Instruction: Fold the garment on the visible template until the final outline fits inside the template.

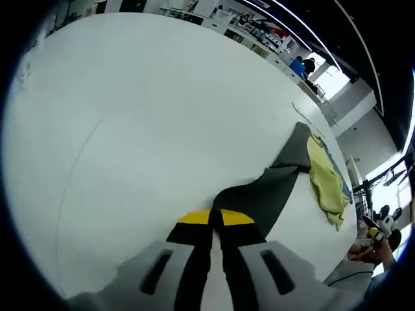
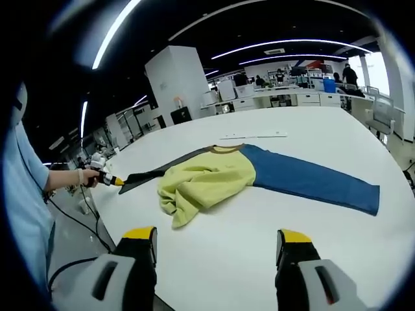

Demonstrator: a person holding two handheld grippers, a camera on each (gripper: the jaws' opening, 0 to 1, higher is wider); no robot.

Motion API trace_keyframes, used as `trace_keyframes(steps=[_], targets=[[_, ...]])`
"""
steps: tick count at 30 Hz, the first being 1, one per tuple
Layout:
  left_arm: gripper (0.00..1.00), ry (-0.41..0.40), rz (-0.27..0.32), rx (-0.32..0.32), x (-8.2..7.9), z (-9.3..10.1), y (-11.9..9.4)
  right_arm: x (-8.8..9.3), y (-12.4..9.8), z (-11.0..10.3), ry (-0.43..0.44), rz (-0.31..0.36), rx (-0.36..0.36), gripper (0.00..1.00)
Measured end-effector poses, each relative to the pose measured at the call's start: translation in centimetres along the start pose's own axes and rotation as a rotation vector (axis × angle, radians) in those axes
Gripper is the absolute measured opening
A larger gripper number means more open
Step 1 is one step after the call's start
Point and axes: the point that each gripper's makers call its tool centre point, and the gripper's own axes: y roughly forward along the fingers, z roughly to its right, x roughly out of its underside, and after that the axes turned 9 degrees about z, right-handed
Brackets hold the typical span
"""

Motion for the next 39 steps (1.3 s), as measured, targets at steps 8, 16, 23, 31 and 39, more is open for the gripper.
trace_keyframes(steps=[8, 16, 23, 31, 39], targets=[[0.56, 0.1, 0.072, 0.113, -3.0, 3.9, 0.4, 0.1, 0.1, -0.1, 0.004, -0.002, -0.004, 0.75], [0.54, 0.182, 0.084, 0.196, -5.4, 9.0, 2.7, 0.4, 0.0, -0.1, 0.007, -0.002, -0.003, 0.75], [0.42, 0.297, 0.044, 0.176, -5.2, 9.8, 5.4, 0.5, -0.5, 0.2, 0.016, -0.001, 0.01, 0.75], [0.38, 0.327, -0.028, 0.17, -3.0, 10.5, 6.9, 0.7, -1.1, 0.5, 0.024, -0.004, 0.025, 0.75], [0.25, 0.321, -0.035, 0.153, -2.7, 10.7, 7.5, 1.0, -1.1, 0.6, 0.03, -0.009, 0.026, 0.75]])
